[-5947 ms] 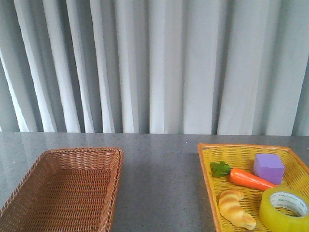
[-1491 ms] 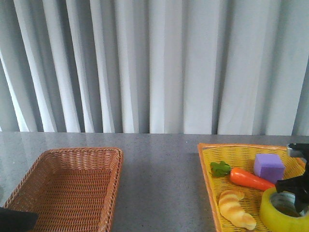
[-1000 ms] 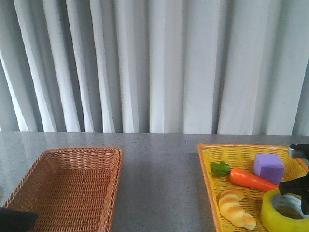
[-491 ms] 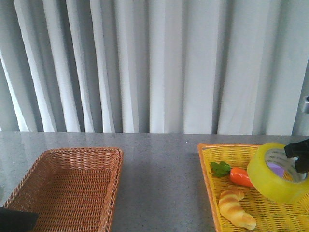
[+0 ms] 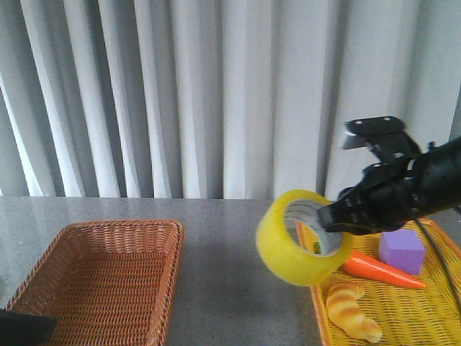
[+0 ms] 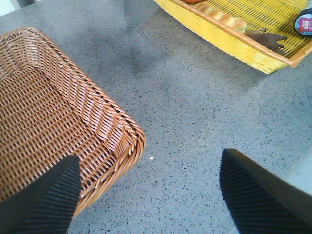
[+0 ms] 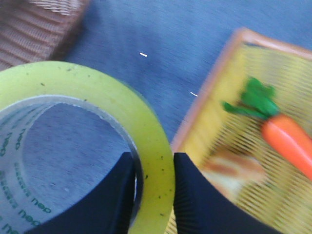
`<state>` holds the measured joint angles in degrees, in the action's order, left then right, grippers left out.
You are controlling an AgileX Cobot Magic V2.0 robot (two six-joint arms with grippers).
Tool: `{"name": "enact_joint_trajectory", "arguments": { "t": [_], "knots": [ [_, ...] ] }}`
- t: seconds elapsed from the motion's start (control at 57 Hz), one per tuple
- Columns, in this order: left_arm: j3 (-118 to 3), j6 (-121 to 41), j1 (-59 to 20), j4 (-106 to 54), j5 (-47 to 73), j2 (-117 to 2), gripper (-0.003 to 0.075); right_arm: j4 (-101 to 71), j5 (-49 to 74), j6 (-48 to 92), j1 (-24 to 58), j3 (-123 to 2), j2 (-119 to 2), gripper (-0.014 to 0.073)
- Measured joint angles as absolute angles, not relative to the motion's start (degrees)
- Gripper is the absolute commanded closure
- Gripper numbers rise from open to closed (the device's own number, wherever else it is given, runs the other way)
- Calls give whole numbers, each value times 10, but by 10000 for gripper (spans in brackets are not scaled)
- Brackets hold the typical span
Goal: Transfer tape with both arms
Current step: 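Lift the tape roll with the right gripper and set it on the table between baskets, then open the right gripper and withdraw it back over the yellow basket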
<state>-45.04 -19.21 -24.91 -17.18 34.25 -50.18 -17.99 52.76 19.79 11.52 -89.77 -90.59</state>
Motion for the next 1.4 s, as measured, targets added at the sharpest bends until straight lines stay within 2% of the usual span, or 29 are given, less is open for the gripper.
{"name": "enact_joint_trajectory", "arguments": {
  "t": [0.263, 0.702, 0.842, 1.105, 1.404],
  "knots": [
    [-450, -192, -249, -172, 342, -502, 162, -106, 511, 167, 215, -916, -990, 460],
    [-450, -192, -249, -171, 342, -502, 162, -26, 452, 160, 233, -916, -1103, 440],
    [-450, -192, -249, -171, 342, -502, 162, -19, 438, 160, 233, -916, -1113, 384],
    [-450, -192, -249, -171, 342, -502, 162, -21, 417, 158, 233, -920, -1113, 184],
    [-450, -192, -249, -171, 342, -502, 162, -21, 458, 132, 231, -936, -1064, 179]
  ]
}}
